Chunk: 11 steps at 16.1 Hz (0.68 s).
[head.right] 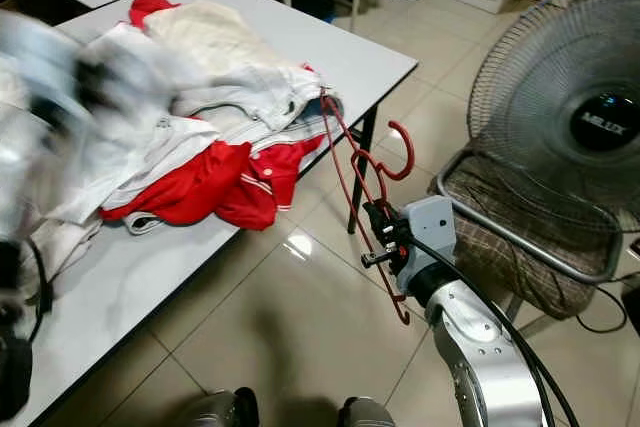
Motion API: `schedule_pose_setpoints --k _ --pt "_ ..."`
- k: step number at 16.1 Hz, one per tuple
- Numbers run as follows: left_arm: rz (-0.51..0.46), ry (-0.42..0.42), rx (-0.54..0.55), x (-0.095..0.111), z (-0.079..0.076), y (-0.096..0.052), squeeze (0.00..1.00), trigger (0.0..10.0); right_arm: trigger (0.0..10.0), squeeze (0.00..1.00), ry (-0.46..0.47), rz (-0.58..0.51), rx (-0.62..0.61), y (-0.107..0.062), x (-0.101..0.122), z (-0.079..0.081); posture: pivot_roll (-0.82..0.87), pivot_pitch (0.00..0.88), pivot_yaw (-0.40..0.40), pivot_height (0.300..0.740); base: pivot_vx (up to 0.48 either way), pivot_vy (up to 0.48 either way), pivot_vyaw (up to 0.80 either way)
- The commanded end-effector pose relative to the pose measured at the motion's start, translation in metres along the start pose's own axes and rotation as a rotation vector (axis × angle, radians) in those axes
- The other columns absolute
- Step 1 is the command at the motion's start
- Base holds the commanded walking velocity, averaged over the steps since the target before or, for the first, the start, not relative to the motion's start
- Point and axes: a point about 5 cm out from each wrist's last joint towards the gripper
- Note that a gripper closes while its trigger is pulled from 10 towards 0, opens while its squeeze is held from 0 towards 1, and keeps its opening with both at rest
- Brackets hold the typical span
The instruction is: Hang hanger
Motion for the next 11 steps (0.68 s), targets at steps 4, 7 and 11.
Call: schedule_pose_setpoints --k 4,7,11 --pt "0.091 -0.085 0.577 -0.018 0.095 -0.054 0.00 0.0 10.0 0.00 0.000 -0.034 0.034 -0.001 0.006 0.005 -0.07 0.115 0.023 0.740 0.000 0.000 0.00" --pt "0.239 -0.017 0.853 -0.054 0.126 -0.122 0.00 0.0 10.0 0.00 -0.004 -0.024 0.060 -0.001 0.005 0.007 -0.06 0.118 0.007 0.740 0.000 0.000 0.00" --pt "0.477 0.100 0.530 -0.083 0.097 -0.134 1.00 10.0 10.0 0.00 -0.022 -0.018 0.088 0.001 0.005 0.007 -0.07 0.118 0.001 0.740 0.000 0.000 0.00"
Point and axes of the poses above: a point about 5 cm out from each wrist's last joint towards the gripper, its own y axis pointing out of the wrist towards the gripper, its own x axis along the axis of the wrist's last joint, z = x × y, and after that the axes turned 1 degree about y, right-handed
